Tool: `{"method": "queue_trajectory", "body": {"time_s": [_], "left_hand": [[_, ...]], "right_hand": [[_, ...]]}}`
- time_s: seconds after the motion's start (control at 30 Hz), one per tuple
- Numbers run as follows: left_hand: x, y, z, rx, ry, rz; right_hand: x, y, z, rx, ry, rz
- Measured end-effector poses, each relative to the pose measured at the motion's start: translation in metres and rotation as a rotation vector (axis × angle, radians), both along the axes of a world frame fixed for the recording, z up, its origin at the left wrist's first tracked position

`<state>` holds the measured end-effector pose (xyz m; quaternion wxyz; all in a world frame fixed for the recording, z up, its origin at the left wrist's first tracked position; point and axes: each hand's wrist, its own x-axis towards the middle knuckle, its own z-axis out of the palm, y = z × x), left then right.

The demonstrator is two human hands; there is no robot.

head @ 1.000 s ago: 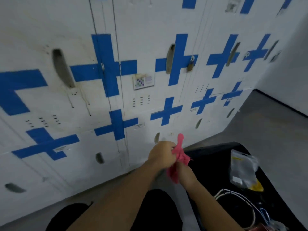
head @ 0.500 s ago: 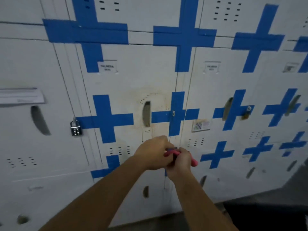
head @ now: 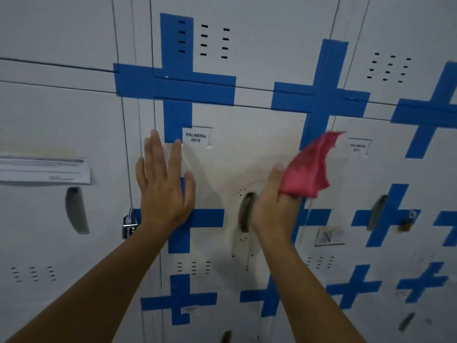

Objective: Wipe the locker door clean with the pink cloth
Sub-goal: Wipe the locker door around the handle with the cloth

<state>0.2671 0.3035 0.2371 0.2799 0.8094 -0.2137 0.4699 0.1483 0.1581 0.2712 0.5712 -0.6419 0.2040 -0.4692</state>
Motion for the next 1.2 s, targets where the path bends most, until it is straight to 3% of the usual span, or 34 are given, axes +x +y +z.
{"method": "queue_trajectory", "body": {"time_s": [0.17, 0.37, 0.57, 0.7, 1.03, 1.2], "left_hand": [[0.03, -0.001, -0.009, 0.026, -0.078, 0.11], [0.043, -0.003, -0.015, 0.0, -0.19, 0.152], [0.048, -0.003, -0.02, 0.052, -0.208, 0.192], [0.048, -0.004, -0.019, 0.016, -0.263, 0.16], [0.043, -0.003, -0.015, 0.057, -0.197, 0.19], [0.047, -0.005, -0.017, 0.063, -0.229, 0.196]], "right_hand": [[0.064, 0.018, 0.01, -0.758, 0.132, -0.202], [0.09, 0.04, -0.019, -1.067, 0.289, -0.288], [0.089, 0.029, -0.044, -1.416, 0.243, -0.137], [0.087, 0.005, -0.043, -1.427, 0.23, -0.163], [0.085, 0.01, -0.026, -0.992, 0.308, -0.298], [0.08, 0.031, -0.049, -1.207, 0.288, -0.113]]}}
